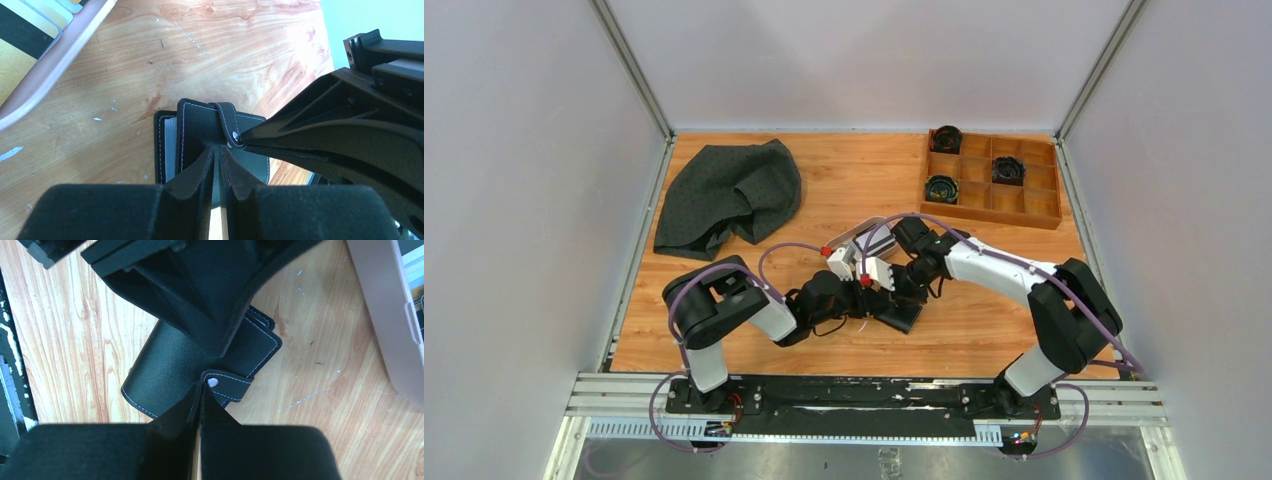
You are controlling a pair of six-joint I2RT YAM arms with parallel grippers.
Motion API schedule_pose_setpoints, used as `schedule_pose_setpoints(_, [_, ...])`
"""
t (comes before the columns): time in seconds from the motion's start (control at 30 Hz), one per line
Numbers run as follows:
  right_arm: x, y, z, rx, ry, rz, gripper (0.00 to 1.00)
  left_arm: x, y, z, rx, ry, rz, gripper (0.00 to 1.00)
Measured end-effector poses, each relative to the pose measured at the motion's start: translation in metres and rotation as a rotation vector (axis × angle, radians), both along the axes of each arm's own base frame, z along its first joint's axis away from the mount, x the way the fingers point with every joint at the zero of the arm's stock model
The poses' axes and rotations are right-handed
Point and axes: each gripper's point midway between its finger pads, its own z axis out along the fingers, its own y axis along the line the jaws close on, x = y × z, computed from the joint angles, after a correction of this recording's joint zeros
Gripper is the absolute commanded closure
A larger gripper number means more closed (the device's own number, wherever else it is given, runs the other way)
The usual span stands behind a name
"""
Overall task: Put the credit cards into the card holder
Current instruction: Close the card holder at the center of the board.
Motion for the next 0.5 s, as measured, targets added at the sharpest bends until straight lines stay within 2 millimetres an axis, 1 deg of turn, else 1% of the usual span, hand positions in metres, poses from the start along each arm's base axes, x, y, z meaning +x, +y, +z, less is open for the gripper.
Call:
schedule_pose_setpoints(0.27, [-0.0048, 0.0024, -0.0021, -0.062, -0.048, 0.043, 1.00, 0.0003, -0.0005, -0.0002, -0.008, 0.009, 0.006, 0.86])
schedule_pose_setpoints(0.5, [-0.0049, 0.0027, -0.0043, -0.098, -0.030, 0.032, 1.00, 0.0007, -0.0012, 0.0000, -0.017, 0.013, 0.010, 0.86])
